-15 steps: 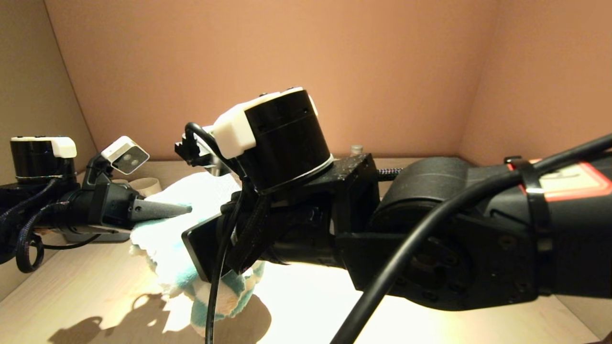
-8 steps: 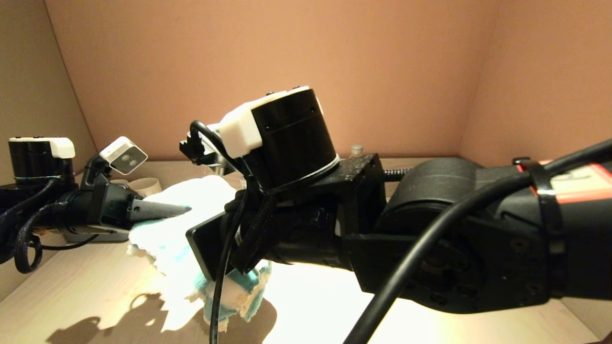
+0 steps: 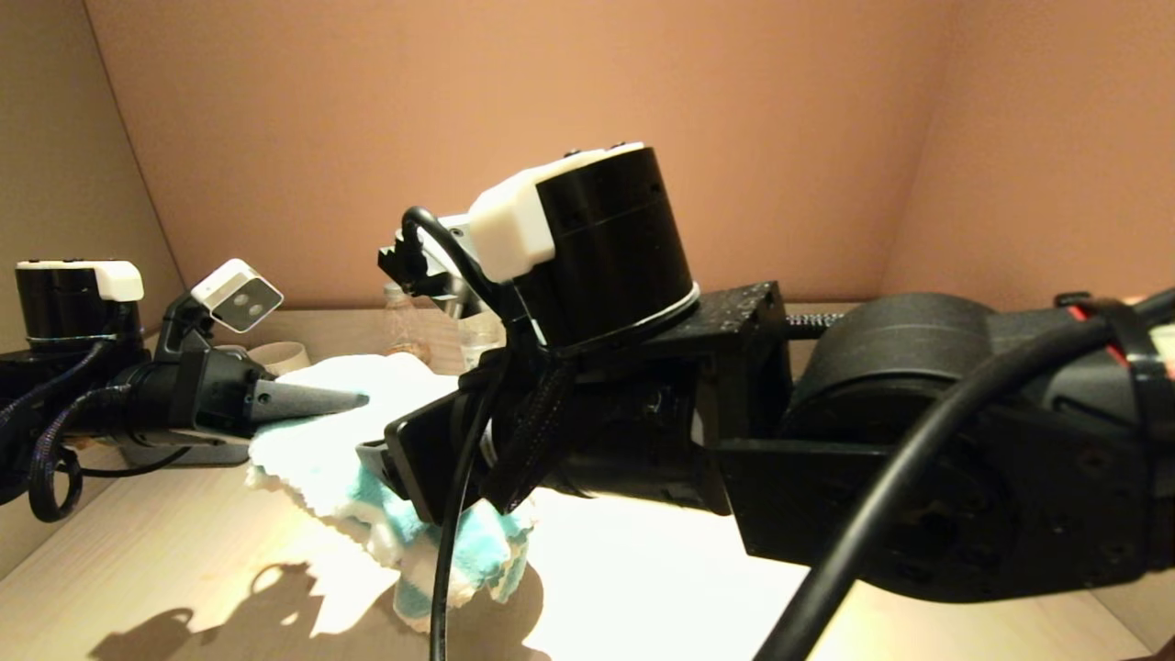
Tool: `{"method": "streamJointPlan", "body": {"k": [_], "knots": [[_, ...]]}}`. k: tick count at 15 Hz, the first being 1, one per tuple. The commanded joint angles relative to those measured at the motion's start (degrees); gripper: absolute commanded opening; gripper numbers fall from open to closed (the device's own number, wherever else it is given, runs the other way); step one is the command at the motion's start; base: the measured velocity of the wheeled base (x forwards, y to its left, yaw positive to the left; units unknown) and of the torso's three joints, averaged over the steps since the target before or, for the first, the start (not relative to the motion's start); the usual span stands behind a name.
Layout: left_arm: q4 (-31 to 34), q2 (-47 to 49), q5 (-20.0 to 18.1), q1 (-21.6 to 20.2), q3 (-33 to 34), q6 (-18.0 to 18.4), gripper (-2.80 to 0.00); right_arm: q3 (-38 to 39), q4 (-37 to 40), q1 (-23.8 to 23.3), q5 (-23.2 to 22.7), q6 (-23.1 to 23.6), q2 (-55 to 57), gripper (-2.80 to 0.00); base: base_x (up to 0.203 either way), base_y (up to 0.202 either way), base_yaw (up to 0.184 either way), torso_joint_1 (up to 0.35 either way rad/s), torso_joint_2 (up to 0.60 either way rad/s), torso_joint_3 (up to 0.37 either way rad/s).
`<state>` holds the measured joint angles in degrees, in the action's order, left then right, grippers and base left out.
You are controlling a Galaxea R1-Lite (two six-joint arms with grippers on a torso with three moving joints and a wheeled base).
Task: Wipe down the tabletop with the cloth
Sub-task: Hand it to the other hand, then sweep the stains on the table
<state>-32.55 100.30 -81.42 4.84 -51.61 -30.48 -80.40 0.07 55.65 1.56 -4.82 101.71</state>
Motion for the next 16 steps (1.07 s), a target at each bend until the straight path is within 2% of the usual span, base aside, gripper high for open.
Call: {"method": "streamJointPlan", "body": {"k": [1, 5, 6, 7, 9, 10, 12, 16], "knots": [[-0.2, 0.7, -0.3, -0.8, -0.5, -0.1, -2.80, 2.3, 0.0, -1.6, 0.0, 0.0, -3.1, 0.00, 0.000, 0.000, 0.000, 0.000, 0.00, 0.000], [-0.2, 0.6, -0.2, -3.1, -1.0, -0.2, -2.80, 4.1, 0.1, -5.0, 0.0, -0.1, -6.9, 0.00, 0.000, 0.000, 0.000, 0.000, 0.00, 0.000], [-0.2, 0.5, -0.3, -5.3, -1.3, -0.3, -2.80, 4.6, 0.2, -7.4, 0.0, 0.0, -8.4, 0.00, 0.000, 0.000, 0.000, 0.000, 0.00, 0.000], [-0.2, 0.3, -0.3, -7.4, -1.6, -0.4, -2.80, 5.5, 0.1, -10.8, 0.0, 0.1, -10.5, -2.80, 0.000, 0.000, 0.000, 0.000, 0.00, 0.000], [-0.2, 0.1, -0.2, -9.1, -2.2, -0.5, -2.80, 7.5, 0.1, -16.0, 0.0, 0.0, -14.1, -2.80, 0.000, 0.000, 0.000, 0.000, 0.00, 0.000], [-0.2, -0.1, -0.2, -9.5, -2.3, -0.5, -2.80, 8.2, 0.1, -16.7, -0.1, -0.1, -14.7, -2.80, 0.000, 0.000, 0.000, 0.000, 0.00, 0.000], [-0.2, -0.6, -0.1, -10.6, -2.7, -0.6, -2.80, 9.7, 0.1, -21.1, 0.0, -0.1, -17.4, -2.80, 0.000, 0.000, 0.000, 0.000, 0.00, 0.000], [-0.2, -3.4, 1.7, -12.0, -3.9, -1.1, -2.80, 14.1, 0.2, -36.7, 4.4, -0.3, -23.9, -2.80, 0.000, 0.000, 0.000, 0.000, 0.00, 0.000]]}}
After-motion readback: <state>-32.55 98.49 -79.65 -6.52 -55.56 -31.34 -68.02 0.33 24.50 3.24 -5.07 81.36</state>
